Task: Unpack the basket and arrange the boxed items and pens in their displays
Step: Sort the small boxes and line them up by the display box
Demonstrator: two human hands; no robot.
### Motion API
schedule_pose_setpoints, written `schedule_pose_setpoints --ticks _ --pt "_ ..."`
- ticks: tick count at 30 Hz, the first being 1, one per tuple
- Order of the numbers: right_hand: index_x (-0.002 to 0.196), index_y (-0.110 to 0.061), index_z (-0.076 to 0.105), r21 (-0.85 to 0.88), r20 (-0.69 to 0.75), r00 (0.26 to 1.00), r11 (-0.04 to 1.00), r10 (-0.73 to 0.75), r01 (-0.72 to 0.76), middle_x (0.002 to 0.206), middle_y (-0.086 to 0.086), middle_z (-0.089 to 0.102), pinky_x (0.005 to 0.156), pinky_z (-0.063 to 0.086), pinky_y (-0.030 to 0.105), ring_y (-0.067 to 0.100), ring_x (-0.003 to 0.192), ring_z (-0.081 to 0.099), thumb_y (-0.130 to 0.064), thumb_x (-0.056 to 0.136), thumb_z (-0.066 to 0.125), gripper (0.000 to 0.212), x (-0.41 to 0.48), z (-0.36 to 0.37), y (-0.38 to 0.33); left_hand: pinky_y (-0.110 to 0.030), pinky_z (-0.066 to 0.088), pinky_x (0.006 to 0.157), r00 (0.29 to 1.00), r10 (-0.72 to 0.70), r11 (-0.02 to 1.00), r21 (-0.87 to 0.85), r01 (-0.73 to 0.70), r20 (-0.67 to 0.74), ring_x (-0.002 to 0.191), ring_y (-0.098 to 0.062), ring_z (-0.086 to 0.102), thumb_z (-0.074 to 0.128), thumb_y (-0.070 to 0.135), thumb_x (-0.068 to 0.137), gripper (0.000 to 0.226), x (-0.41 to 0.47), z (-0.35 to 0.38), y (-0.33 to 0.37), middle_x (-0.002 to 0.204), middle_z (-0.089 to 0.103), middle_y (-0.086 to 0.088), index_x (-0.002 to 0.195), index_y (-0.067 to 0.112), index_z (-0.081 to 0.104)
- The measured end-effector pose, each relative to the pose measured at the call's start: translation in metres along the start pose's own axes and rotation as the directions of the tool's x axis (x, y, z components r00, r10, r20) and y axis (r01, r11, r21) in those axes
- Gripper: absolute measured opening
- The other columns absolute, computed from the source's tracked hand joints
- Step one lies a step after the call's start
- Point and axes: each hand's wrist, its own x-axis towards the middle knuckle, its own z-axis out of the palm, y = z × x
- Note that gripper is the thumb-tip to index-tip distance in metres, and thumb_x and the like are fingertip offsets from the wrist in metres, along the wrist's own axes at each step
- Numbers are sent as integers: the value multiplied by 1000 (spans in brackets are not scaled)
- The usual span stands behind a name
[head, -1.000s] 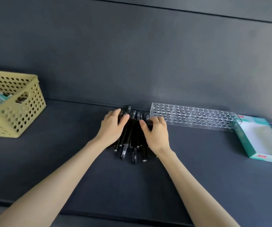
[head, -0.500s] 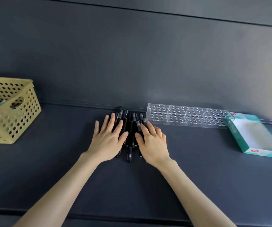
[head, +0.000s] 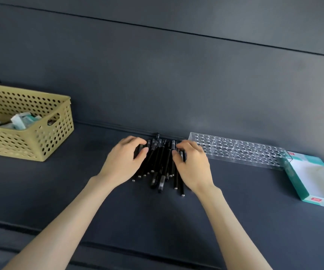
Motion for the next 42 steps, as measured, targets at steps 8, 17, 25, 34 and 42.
schedule_pose_setpoints --ticks 8,17,25,34,42 --pt "98 -14 65 127 -98 978 973 -182 194 93 -1 66 75 50 39 19 88 60 -20 91 56 14 -14 7 -100 -39 55 65 967 85 996 36 -79 -241 77 -14 67 60 17 91 10 -33 -102 -30 82 71 3 93 12 68" --pt "103 -11 66 162 -97 969 957 -227 241 96 -2 66 73 52 39 17 89 61 -17 91 56 16 -54 106 -239 -38 55 56 973 107 992 84 -91 -206 71 -8 66 66 9 86 6 -101 -214 -141 78 71 7 90 12 69" --pt "98 -9 67 164 -133 965 955 -225 246 93 0 66 74 52 41 18 85 62 -13 91 57 13 -35 140 -319 -37 56 64 969 149 989 35 -145 -197 77 -10 65 62 12 89 9 -78 -284 -211 84 69 6 95 12 69" --pt "96 -13 66 75 44 970 969 -240 236 88 -2 68 77 54 41 17 82 64 -18 91 55 13 52 176 -350 -17 49 78 997 71 997 24 -72 30 87 -4 62 58 25 92 17 5 -308 -264 95 67 10 104 17 67" --pt "110 -14 63 -69 488 857 971 -167 228 105 2 67 89 50 37 16 95 62 -31 88 63 28 121 210 -349 -29 51 90 836 -91 984 179 -8 540 96 -10 63 61 38 89 29 76 -305 -314 111 63 7 114 22 60"
